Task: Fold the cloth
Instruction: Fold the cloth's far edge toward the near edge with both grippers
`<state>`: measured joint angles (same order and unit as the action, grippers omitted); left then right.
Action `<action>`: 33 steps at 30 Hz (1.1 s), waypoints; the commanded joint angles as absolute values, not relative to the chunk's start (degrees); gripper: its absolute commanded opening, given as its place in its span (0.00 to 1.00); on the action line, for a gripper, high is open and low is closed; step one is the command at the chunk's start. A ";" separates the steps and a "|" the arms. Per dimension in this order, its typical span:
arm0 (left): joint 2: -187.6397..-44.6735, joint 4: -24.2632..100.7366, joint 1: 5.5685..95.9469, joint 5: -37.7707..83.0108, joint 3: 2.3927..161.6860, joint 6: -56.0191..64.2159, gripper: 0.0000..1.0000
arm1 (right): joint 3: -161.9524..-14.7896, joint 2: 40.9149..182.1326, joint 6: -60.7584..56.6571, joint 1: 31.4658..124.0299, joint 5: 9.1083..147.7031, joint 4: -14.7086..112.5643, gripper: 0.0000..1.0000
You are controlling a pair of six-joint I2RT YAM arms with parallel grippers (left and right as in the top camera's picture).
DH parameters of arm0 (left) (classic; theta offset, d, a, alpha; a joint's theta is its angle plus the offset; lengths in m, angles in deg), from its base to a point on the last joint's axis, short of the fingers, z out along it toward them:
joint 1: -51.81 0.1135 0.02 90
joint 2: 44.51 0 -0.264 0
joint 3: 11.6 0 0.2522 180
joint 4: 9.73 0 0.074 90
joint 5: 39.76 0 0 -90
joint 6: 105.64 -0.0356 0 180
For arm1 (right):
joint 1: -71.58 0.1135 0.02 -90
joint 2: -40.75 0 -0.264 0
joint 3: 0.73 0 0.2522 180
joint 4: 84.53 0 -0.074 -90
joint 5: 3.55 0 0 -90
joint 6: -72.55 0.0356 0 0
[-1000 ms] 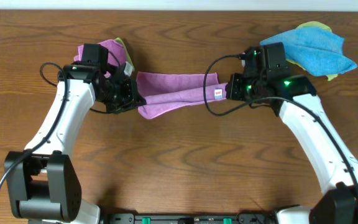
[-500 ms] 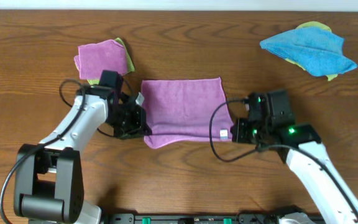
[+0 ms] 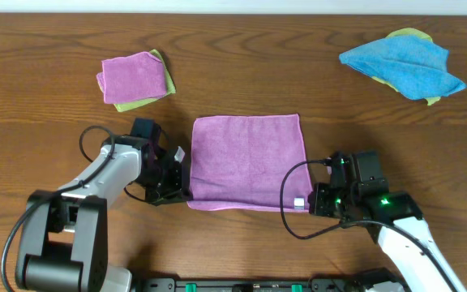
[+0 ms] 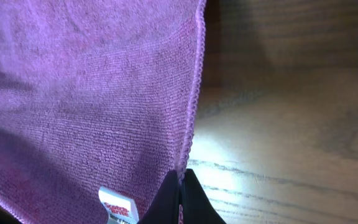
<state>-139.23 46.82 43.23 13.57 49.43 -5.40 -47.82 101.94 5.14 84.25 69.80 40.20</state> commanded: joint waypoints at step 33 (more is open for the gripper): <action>-135.36 11.06 43.84 15.80 49.28 22.69 0.06 | -47.49 116.26 8.90 83.66 76.17 80.96 0.01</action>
<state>-136.21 11.80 43.51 12.96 49.36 20.87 -47.64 115.36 8.66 84.10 74.79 79.74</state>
